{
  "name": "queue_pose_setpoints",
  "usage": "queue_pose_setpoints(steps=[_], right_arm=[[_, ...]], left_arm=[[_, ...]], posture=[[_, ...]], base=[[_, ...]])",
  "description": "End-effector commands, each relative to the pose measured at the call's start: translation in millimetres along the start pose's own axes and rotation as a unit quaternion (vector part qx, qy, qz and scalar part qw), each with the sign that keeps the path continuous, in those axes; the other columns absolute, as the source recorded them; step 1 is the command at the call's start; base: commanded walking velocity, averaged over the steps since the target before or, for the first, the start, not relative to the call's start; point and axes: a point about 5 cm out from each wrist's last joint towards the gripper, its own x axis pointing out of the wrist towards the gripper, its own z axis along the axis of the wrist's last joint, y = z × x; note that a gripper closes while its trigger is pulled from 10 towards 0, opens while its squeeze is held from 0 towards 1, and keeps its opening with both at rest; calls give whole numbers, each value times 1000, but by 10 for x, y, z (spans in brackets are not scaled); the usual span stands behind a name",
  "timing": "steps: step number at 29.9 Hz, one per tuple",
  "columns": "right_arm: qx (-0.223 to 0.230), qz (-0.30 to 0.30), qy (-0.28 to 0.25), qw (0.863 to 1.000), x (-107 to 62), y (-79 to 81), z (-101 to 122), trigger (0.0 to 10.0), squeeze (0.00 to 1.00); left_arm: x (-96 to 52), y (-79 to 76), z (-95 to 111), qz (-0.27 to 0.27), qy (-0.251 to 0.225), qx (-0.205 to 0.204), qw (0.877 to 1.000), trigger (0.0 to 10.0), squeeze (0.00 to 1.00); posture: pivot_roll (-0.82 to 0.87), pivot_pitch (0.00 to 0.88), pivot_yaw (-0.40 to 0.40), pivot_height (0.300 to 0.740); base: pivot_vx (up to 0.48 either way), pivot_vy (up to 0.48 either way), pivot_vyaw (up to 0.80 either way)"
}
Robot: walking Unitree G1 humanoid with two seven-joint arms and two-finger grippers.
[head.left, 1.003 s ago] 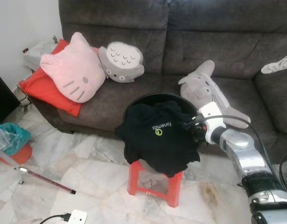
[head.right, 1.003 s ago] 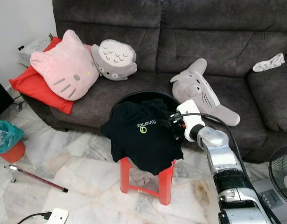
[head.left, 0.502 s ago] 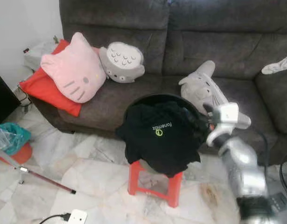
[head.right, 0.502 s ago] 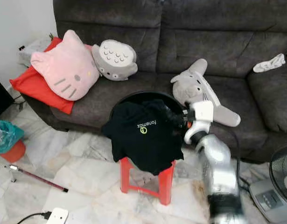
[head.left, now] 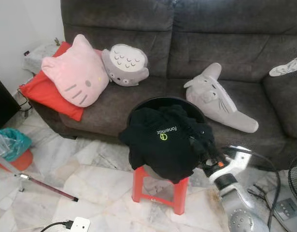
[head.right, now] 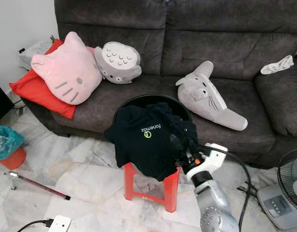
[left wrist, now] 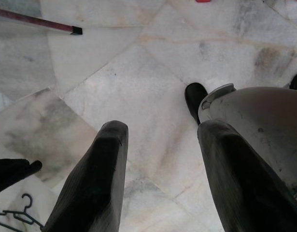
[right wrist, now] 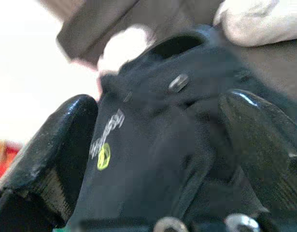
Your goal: Hang hanger
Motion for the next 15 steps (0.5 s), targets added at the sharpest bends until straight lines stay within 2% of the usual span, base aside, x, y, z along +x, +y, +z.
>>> queue_pose_setpoints(steps=[1, 8, 9, 10, 12, 13, 15], right_arm=[[30, -22, -18, 999, 7, -63, 3, 10000, 0], [79, -57, -30, 995, 17, -186, -64, 10000, 0], [100, -61, -34, 993, 32, -197, -69, 10000, 0], [142, -68, -44, 987, 74, -224, -67, 10000, 0], [153, -69, -48, 985, 89, -233, -65, 10000, 0], [176, -70, -53, 980, 140, -255, -72, 10000, 0], [180, -73, -52, 980, 174, -268, -85, 10000, 0]], left_arm=[[-15, 35, -52, 5, 9, 3, 1000, 10000, 0], [-16, 38, -54, 7, 8, 4, 1000, 10000, 0], [-16, 38, -53, 6, 8, 5, 1000, 10000, 0], [-16, 36, -53, 6, 9, 6, 1000, 10000, 0], [-16, 35, -53, 6, 8, 6, 1000, 10000, 0], [-16, 36, -54, 7, 8, 6, 1000, 10000, 0], [-17, 36, -54, 7, 8, 5, 1000, 10000, 0]], posture=[[-59, 22, 49, 740], [-62, 24, 52, 740], [-62, 27, 55, 740], [-58, 26, 54, 740], [-58, 26, 54, 740], [-56, 26, 53, 740], [-58, 27, 52, 740]], base=[[0, 0, 0], [0, 0, 0], [0, 0, 0], [0, 0, 0], [0, 0, 0], [0, 0, 0], [0, 0, 0]])
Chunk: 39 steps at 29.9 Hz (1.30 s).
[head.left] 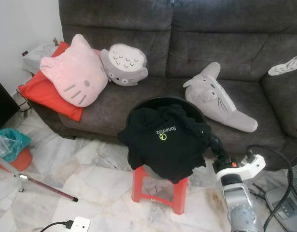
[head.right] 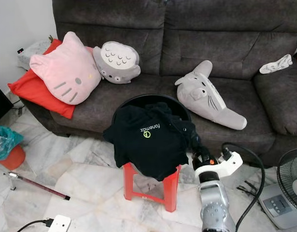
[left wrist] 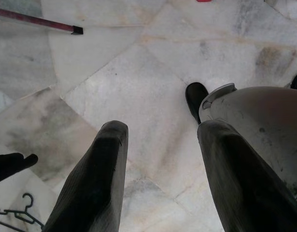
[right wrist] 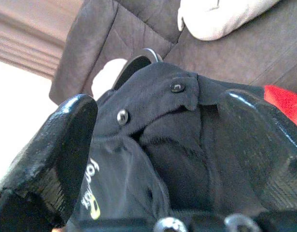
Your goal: Hang hanger
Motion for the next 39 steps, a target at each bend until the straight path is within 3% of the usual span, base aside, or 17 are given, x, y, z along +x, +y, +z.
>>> queue_pose_setpoints(steps=[1, 6, 26, 27, 28, 29, 30, 36, 37, 39], right_arm=[[16, -10, 1, 1000, 15, -49, -39, 10000, 0], [56, 2, 5, 998, 51, -67, -55, 10000, 0], [62, -25, 19, 998, -19, -318, -178, 10000, 0], [62, -25, 17, 998, -16, -320, -175, 9255, 0], [59, -24, 17, 998, -10, -320, -174, 7490, 0], [55, -23, 17, 998, -3, -317, -171, 4353, 0], [52, -20, 16, 998, 24, -301, -156, 0, 0], [51, -15, 13, 999, 65, -278, -127, 0, 0], [47, -3, 16, 999, 108, -243, -107, 10000, 0], [49, 9, 19, 999, 139, -213, -100, 10000, 0]], left_arm=[[-17, 35, -57, 6, 8, 5, 1000, 10000, 0], [-18, 35, -58, 8, 8, 4, 1000, 10000, 0], [-18, 39, -58, 10, 8, 7, 1000, 10000, 0], [-18, 39, -58, 10, 7, 7, 1000, 10000, 0], [-18, 40, -58, 10, 7, 7, 1000, 10000, 0], [-18, 41, -58, 10, 8, 7, 1000, 10000, 0], [-18, 42, -58, 10, 8, 7, 1000, 10000, 0], [-18, 43, -58, 10, 8, 7, 1000, 10000, 0], [-19, 44, -59, 10, 8, 8, 1000, 10000, 0], [-19, 45, -59, 10, 8, 9, 1000, 10000, 0]], posture=[[-56, 27, 50, 740], [-52, 29, 51, 740], [-48, 29, 54, 740], [-46, 30, 53, 740], [-47, 30, 54, 740], [-47, 30, 54, 740], [-46, 30, 54, 740], [-47, 30, 56, 740], [-45, 30, 57, 740], [-45, 30, 57, 740]], base=[[0, 0, 0], [0, 0, 0], [0, 0, 0], [0, 0, 0], [0, 0, 0], [0, 0, 0], [0, 0, 0], [0, 0, 0], [0, 0, 0], [0, 0, 0]])
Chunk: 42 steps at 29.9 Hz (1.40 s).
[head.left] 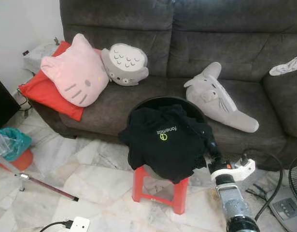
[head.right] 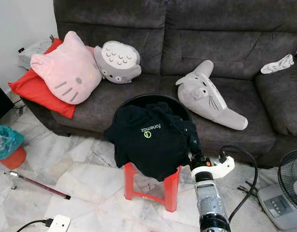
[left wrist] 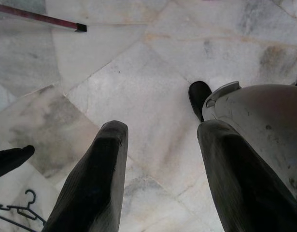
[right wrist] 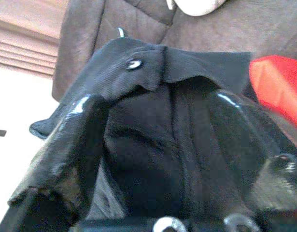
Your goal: Hang hanger
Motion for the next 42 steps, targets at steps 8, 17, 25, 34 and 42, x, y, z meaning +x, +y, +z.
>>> queue_pose_setpoints(steps=[8, 17, 25, 34, 42], right_arm=[[0, 44, 26, 999, 85, 112, -75, 10000, 0], [9, 15, 29, 999, -11, -17, -178, 10000, 0], [18, -12, 12, 1000, -60, -99, -164, 10000, 0], [17, -7, 2, 1000, -31, -81, -127, 0, 0], [11, 7, -5, 1000, 9, -37, -67, 0, 0]], left_arm=[[-19, 44, -59, 4, 8, 9, 1000, 10000, 0], [-18, 45, -57, 5, 8, 11, 1000, 10000, 0], [-18, 44, -57, 5, 8, 12, 1000, 10000, 0], [-19, 45, -57, 7, 7, 13, 1000, 10000, 0], [-19, 47, -59, 7, 8, 14, 1000, 10000, 0]], posture=[[-40, 31, 58, 740], [-37, 33, 59, 740], [-39, 32, 59, 740], [-38, 31, 58, 740], [-39, 31, 60, 740]], base=[[0, 0, 0], [0, 0, 0], [0, 0, 0], [0, 0, 0], [0, 0, 0]])
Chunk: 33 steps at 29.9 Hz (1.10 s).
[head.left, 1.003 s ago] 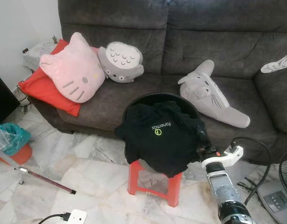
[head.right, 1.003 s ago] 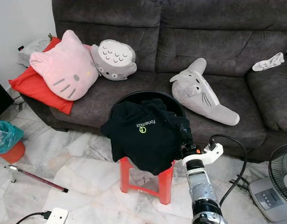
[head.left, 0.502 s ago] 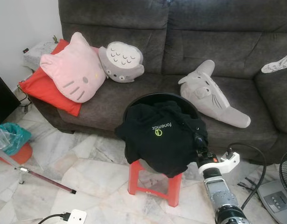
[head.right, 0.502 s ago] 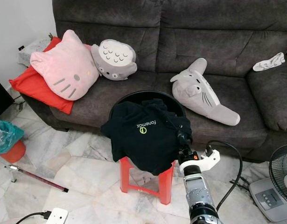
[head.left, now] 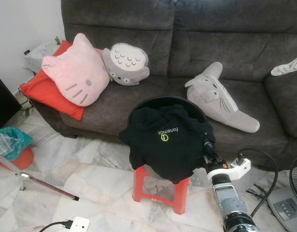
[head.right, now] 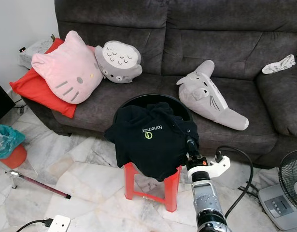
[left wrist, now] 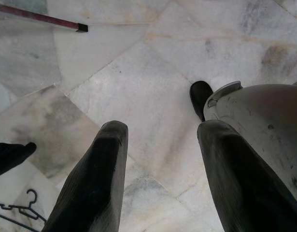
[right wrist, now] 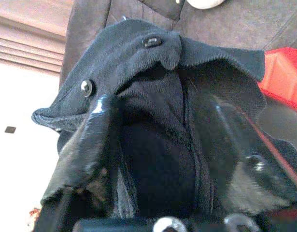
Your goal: Hang hanger
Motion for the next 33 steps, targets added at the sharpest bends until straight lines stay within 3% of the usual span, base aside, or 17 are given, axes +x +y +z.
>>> queue_pose_setpoints(steps=[1, 15, 16, 17, 25, 26, 27, 28, 33], right_arm=[[0, 2, -5, 1000, 28, 22, 25, 0, 0], [-7, 22, 1, 1000, 92, 98, 28, 0, 0], [-8, 25, 5, 1000, 96, 104, 21, 1804, 0], [-9, 27, 11, 1000, 99, 110, 4, 10000, 0], [-7, 24, 16, 1000, 88, 96, -35, 10000, 0], [-10, 27, 16, 999, 93, 104, -35, 10000, 878], [-12, 28, 15, 999, 97, 110, -34, 10000, 878], [-14, 28, 14, 999, 105, 117, -30, 10000, 1000], [-15, 18, 12, 1000, 119, 112, -20, 10000, 1000]], left_arm=[[-19, 43, -59, 5, 8, 13, 1000, 10000, 0], [-19, 47, -60, 6, 8, 16, 1000, 10000, 0], [-19, 47, -59, 6, 8, 16, 1000, 10000, 0], [-19, 47, -58, 6, 8, 17, 1000, 10000, 0], [-19, 46, -59, 6, 8, 16, 1000, 10000, 0], [-19, 46, -59, 6, 8, 16, 1000, 10000, 0], [-19, 46, -59, 6, 8, 17, 1000, 10000, 0], [-19, 46, -60, 6, 8, 17, 1000, 10000, 0], [-19, 46, -60, 6, 8, 16, 1000, 10000, 0]], posture=[[-39, 31, 60, 740], [-38, 32, 61, 740], [-39, 32, 62, 740], [-38, 32, 61, 740], [-35, 32, 61, 740], [-35, 32, 61, 740], [-35, 32, 61, 740], [-37, 33, 61, 740], [-36, 32, 61, 740]], base=[[0, 0, 0], [0, 0, 0], [0, 0, 0], [0, 0, 0], [0, 0, 0], [0, 0, 0], [0, 0, 0], [0, 0, 0], [0, 0, 0]])
